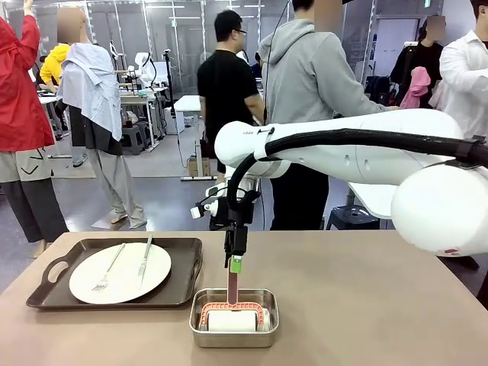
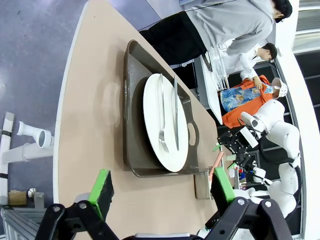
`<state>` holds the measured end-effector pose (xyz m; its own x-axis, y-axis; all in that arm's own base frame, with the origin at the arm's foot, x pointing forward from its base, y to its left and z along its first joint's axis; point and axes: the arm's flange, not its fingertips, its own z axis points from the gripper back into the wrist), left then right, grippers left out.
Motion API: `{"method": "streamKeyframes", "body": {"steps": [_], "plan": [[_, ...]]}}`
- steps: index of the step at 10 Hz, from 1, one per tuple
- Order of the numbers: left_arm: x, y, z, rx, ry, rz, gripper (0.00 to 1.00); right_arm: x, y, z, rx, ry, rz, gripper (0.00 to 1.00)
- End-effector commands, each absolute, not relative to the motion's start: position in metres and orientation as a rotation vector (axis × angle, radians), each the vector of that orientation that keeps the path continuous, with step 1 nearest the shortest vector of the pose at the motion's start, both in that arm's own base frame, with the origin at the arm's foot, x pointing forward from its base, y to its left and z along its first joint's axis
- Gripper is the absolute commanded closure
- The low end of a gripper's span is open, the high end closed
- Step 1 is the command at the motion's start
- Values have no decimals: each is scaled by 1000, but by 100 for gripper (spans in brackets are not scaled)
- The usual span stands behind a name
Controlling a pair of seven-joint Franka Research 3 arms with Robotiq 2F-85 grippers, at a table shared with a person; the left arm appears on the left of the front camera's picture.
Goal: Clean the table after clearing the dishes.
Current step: When the left (or right) Handle tray is removed, use the left hand (or right hand) to clean the left (or right) side of the table with the Lint Roller.
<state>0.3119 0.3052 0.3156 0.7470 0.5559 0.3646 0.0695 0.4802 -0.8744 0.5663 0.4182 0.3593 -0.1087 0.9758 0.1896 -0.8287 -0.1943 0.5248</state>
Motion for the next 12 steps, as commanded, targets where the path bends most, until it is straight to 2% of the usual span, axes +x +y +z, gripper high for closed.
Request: {"method": "streamKeyframes", "body": {"steps": [1,4,10,12], "plan": [[308,307,315,-1042,-686,327,0,574,431,366,609,394,1657,0],[308,307,315,-1042,-686,327,0,577,433,361,611,461,1650,0],[308,307,315,-1042,-686,327,0,574,433,362,607,489,1642,100],[308,307,315,-1042,-686,327,0,573,432,363,610,497,1637,100]]}}
